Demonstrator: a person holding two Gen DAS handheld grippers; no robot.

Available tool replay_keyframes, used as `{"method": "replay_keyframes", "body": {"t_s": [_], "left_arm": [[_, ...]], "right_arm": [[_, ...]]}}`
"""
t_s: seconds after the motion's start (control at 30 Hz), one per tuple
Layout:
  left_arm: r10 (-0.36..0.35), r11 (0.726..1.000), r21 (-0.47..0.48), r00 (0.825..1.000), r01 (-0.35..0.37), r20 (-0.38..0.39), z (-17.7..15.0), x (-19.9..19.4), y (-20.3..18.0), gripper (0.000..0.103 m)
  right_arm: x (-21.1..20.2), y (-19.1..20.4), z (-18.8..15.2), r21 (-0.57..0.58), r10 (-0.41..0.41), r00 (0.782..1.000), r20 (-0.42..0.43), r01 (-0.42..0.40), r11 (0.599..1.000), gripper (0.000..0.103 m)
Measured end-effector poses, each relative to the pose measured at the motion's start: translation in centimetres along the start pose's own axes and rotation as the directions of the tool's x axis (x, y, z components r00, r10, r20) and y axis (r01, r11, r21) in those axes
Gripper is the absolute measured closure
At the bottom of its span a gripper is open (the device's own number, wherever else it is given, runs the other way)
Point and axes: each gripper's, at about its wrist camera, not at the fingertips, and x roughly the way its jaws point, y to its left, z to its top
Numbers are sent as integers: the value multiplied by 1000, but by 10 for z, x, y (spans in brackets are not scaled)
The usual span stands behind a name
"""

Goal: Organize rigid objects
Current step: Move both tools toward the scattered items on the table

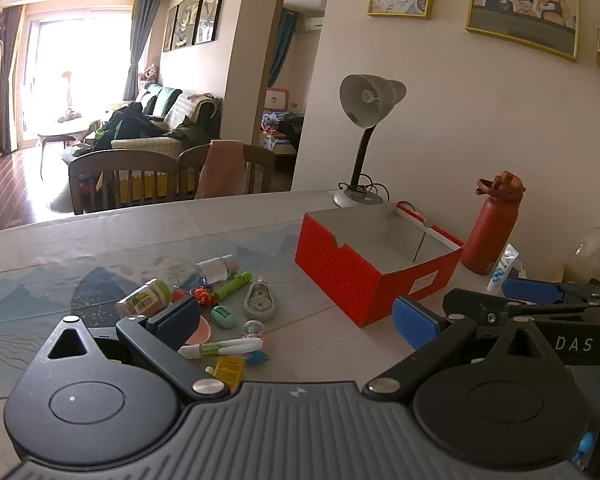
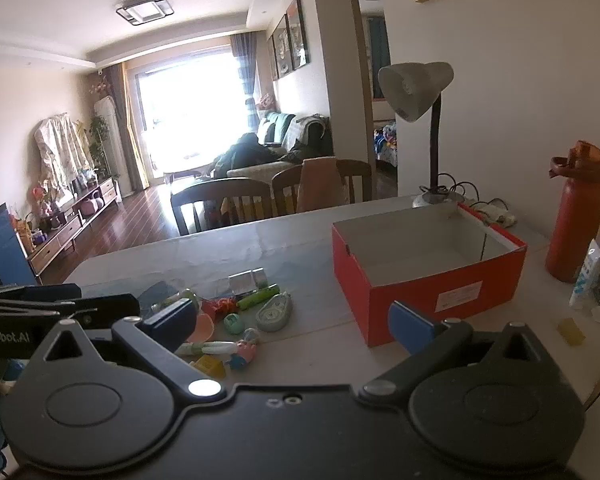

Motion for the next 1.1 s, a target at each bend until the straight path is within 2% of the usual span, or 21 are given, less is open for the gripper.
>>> {"method": "replay_keyframes", "body": {"t_s": [0.4, 0.63, 0.7, 0.8, 0.87, 1.03, 1.1], "left_arm": [[72, 997, -12, 997, -72, -1, -2, 4, 19, 0], [90, 996, -24, 996, -90, -13, -3, 5, 29, 0], [87, 996, -35, 996, -88, -32, -4, 10, 34, 0], [44, 992, -112, 995, -54, -91, -10, 24, 51, 0], [42, 989, -138, 991, -60, -129, -18, 37, 60, 0], [80, 991, -89, 975, -100, -205, -42, 71, 70, 0], [74, 989, -109, 970, -102, -233, -52, 82, 76, 0]], "right_arm": [[24, 13, 2, -26, 62, 997, -39, -63, 998, 1], [34, 18, 4, -40, 84, 995, -55, -86, 995, 1], [41, 18, 5, -42, 102, 992, -75, -105, 994, 1], [59, 18, 4, -59, 123, 985, -121, -131, 990, 1], [72, 21, 2, -99, 129, 981, -142, -144, 985, 1], [104, 29, 2, -189, 156, 968, -196, -193, 963, 3], [116, 31, 3, -210, 166, 962, -216, -212, 955, 3]]}}
